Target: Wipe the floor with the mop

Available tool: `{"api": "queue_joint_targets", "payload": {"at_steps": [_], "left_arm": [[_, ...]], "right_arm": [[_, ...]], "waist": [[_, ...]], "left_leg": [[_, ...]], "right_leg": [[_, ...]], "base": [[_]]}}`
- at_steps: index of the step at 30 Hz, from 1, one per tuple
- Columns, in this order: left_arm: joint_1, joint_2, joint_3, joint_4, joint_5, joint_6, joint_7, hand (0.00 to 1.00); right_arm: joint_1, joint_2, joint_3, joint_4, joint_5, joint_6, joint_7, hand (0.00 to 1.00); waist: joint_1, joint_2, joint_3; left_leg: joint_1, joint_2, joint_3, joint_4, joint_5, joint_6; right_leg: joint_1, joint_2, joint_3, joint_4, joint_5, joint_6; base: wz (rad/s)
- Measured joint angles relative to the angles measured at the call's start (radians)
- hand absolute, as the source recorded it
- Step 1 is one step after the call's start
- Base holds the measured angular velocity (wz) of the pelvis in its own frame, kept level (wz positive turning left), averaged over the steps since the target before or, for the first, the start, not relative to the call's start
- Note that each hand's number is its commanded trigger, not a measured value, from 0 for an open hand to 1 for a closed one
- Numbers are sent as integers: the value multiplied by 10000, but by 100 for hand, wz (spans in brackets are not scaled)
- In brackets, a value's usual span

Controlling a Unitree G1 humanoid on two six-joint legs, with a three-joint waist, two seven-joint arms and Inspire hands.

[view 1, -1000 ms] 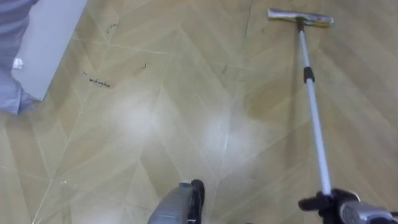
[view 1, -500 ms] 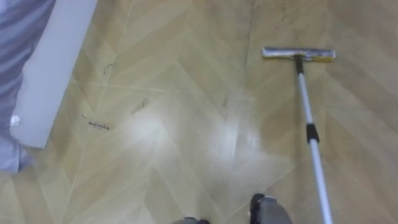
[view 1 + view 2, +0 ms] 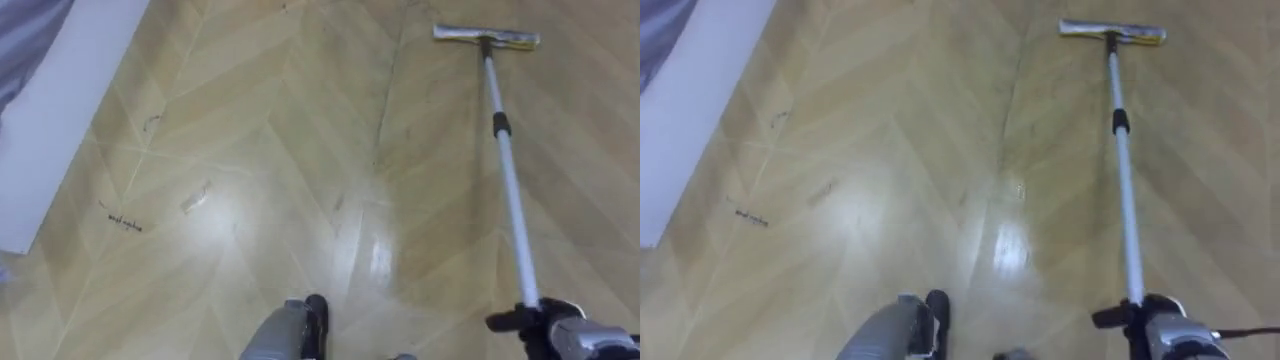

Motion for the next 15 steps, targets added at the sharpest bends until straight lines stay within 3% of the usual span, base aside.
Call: {"api": "queue_joint_targets", "payload": {"at_steps": [1, 2, 3, 4, 5, 7, 9, 10, 11, 12, 13, 14, 15], "left_arm": [[-65, -29, 0, 8, 2, -3, -4, 0], [-189, -67, 3, -18, 10, -27, -3, 0], [-268, -89, -2, -42, 31, -85, 9, 0], [-317, -118, -2, -47, 50, -106, 25, 0], [-387, -166, -4, -110, 89, -135, 53, 0], [-445, -173, -10, -211, 104, -206, 235, 0], [-420, -164, -7, -216, 103, -166, 342, 0], [-369, -161, -13, -231, 95, -149, 342, 0], [-202, -142, -15, -318, 91, -80, 340, 0], [-18, -138, 9, -420, 109, 93, 334, 0], [45, -161, 14, -418, 107, 200, 331, 0], [190, -185, -10, -415, 41, 379, 323, 0], [332, -184, -13, -397, -16, 431, 301, 0]], "right_arm": [[179, -10, 1, 40, 16, -5, 6, 100], [568, -29, 6, 175, -27, -20, 4, 100], [991, -39, 52, 427, -41, -37, -16, 100], [1229, -61, 96, 561, -46, -29, -58, 100], [1747, -90, 105, 721, -65, 6, -221, 100], [2313, -45, 111, 837, -77, 36, -485, 100], [3002, 180, 111, 815, -59, 36, -694, 100], [3130, 244, 109, 793, -43, 35, -729, 100], [3303, 393, 99, 766, -26, 22, -770, 100], [3408, 539, 82, 766, -27, 21, -789, 100], [3509, 612, 79, 766, -24, 21, -795, 100], [3700, 741, 78, 765, 1, 22, -797, 100], [3774, 866, 78, 766, 1, 24, -796, 100]], "waist": [[-7, -11, -3], [1, 1, -11], [-35, 62, -49], [-65, 136, -80], [-131, 391, -176], [-205, 774, -151], [-250, 1085, -184], [-258, 1133, -195], [-357, 1148, -207], [-504, 1156, -205], [-529, 1189, -218], [-532, 1173, -234], [-544, 1225, -250]], "left_leg": [[77, -20, 70, 105, -159, 82], [248, -45, 129, 345, -551, 187], [513, -202, 54, 474, -915, 258], [657, -269, -18, 507, -1084, 298], [879, -346, -240, 492, -1347, 340], [1165, -335, -417, 324, -1551, 327], [1526, -277, -433, -187, -1578, 289], [1623, -258, -438, -325, -1605, 239], [1821, -236, -433, -560, -1669, 133], [2053, -214, -476, -638, -1849, -7], [2179, -140, -545, -572, -2026, -119], [2408, -6, -676, -365, -2291, -336], [2538, 95, -819, -48, -2458, -558]], "right_leg": [[57, -39, 6, 116, 63, 118], [50, -155, -15, 672, 319, 524], [-133, -236, -85, 1508, 799, 752], [-233, -229, -19, 1927, 1146, 757], [-507, -202, 112, 2572, 1538, 816], [-1409, -198, 150, 2972, 1481, 797], [-2713, -224, 328, 1774, 1531, 737], [-2944, -228, 333, 1205, 1616, 697], [-3297, -306, 326, -99, 2027, 611], [-3405, -388, 287, -1206, 2768, 552], [-3368, -368, 227, -1350, 3133, 536], [-3063, -321, -60, -1325, 3323, 372], [-2791, -202, -332, -1144, 3257, 66]], "base": [[36], [25], [24], [30], [20], [10], [-4], [-14], [0], [4], [6], [0], [0]]}}
